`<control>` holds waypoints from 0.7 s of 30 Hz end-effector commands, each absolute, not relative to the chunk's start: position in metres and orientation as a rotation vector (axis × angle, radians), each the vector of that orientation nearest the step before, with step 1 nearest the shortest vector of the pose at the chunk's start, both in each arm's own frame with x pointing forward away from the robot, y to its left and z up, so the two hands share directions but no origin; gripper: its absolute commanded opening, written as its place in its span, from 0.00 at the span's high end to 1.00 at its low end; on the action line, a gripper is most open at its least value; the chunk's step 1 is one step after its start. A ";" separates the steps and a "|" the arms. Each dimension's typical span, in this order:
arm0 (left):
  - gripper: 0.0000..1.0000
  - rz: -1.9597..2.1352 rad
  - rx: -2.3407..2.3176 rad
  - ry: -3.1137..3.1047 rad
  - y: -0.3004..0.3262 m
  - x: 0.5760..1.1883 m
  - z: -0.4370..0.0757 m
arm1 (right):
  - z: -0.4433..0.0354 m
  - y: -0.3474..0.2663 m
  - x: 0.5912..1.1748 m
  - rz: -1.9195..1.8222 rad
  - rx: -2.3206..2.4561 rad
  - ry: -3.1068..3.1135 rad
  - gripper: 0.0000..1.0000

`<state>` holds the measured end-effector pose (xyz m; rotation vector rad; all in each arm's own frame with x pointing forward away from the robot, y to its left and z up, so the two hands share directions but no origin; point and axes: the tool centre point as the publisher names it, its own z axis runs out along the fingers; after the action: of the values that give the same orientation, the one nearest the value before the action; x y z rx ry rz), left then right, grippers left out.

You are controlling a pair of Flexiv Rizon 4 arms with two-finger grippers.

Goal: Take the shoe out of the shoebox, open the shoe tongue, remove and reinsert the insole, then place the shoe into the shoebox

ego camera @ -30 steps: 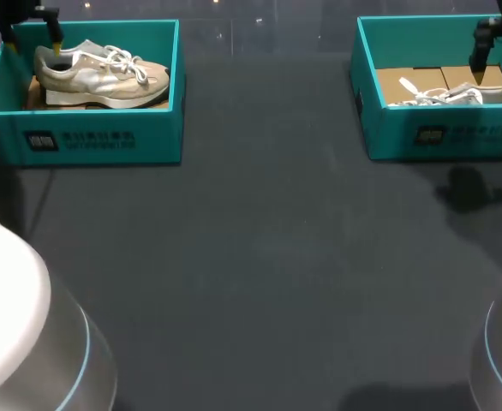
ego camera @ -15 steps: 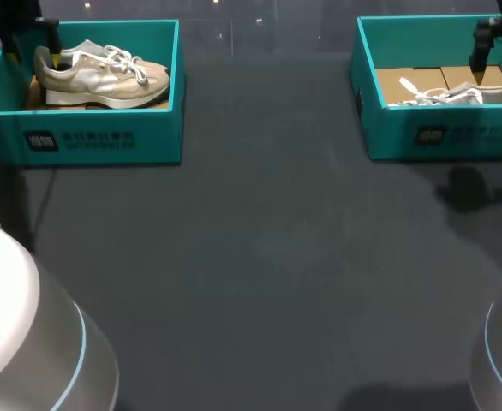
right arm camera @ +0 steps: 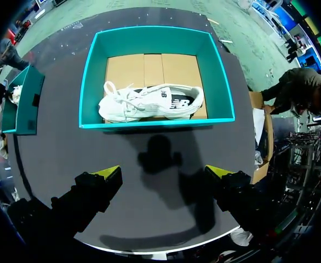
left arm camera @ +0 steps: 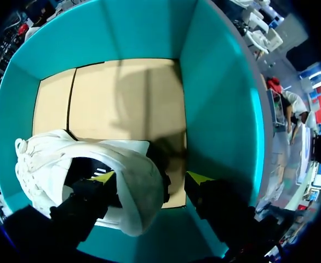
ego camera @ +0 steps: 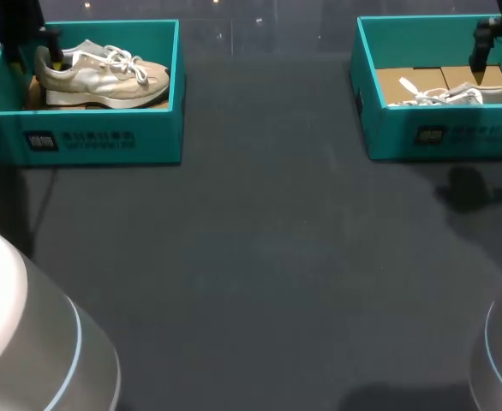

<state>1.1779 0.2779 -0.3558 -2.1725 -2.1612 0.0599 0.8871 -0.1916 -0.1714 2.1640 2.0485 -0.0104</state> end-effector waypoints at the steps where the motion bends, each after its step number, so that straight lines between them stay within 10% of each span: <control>1: 0.22 0.044 -2.172 -2.164 0.277 1.173 -0.362 | -0.172 -0.192 0.886 -0.010 2.163 2.048 0.00; 14: 0.38 0.015 -2.133 -2.151 0.280 1.171 -0.376 | -0.172 -0.192 0.886 -0.010 2.163 2.048 0.00; 21: 1.00 0.017 -2.121 -2.154 0.284 1.171 -0.376 | -0.172 -0.192 0.886 -0.010 2.163 2.048 0.00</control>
<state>1.1695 0.2829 -0.3759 -2.1185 -2.1551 0.0078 0.8870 -0.1917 -0.1714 2.1641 2.0484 -0.0100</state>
